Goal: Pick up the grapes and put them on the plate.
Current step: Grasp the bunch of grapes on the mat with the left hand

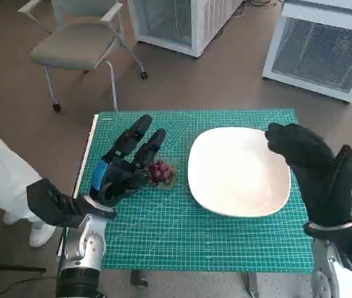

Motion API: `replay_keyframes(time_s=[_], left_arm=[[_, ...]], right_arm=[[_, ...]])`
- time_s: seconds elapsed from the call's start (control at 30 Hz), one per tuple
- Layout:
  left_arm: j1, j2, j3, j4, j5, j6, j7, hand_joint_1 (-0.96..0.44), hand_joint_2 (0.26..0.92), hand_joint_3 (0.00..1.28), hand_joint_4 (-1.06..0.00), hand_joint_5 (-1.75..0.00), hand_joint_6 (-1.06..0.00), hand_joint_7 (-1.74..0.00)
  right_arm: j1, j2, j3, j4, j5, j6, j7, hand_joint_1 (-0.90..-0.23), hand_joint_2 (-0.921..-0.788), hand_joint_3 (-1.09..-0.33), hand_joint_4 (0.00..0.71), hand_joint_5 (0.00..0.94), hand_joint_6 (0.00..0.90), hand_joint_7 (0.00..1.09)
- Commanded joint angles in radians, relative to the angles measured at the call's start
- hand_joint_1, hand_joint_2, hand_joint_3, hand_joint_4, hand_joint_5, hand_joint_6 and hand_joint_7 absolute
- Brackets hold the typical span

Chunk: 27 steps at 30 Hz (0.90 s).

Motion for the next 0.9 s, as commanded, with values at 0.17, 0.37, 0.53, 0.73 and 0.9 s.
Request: replay_keyframes(time_s=[0.17,0.37,0.53,0.73,0.9], left_arm=[[0.01,0.012,-0.001,-0.028,0.006,0.01,0.005,-0.5,0.917,0.0,-0.18,0.0,-0.32,0.0],[0.014,0.01,-0.001,-0.032,0.008,0.009,0.011,-0.5,0.918,0.0,-0.18,0.0,-0.33,-0.01],[0.015,0.009,-0.001,-0.034,0.01,0.011,0.016,-0.5,0.918,0.0,-0.19,0.0,-0.33,0.0],[0.017,0.007,-0.002,-0.039,0.011,0.013,0.023,-0.5,0.919,0.0,-0.19,0.0,-0.33,0.0],[0.02,0.003,-0.004,-0.045,0.01,0.017,0.027,-0.5,0.919,0.0,-0.2,0.0,-0.34,-0.01]], right_arm=[[0.002,-0.005,0.007,0.019,-0.008,0.013,0.011,-0.558,-0.921,-0.604,0.326,0.257,0.04,0.76],[0.003,-0.004,0.008,0.022,-0.01,0.01,0.013,-0.559,-0.921,-0.605,0.328,0.255,0.038,0.76],[0.005,-0.004,0.007,0.019,-0.009,0.01,0.014,-0.559,-0.921,-0.605,0.329,0.254,0.037,0.76],[0.006,-0.005,0.005,0.02,-0.006,0.01,0.015,-0.559,-0.921,-0.605,0.33,0.252,0.036,0.76],[0.008,-0.007,0.004,0.015,-0.007,0.01,0.015,-0.559,-0.921,-0.605,0.331,0.251,0.035,0.76]])
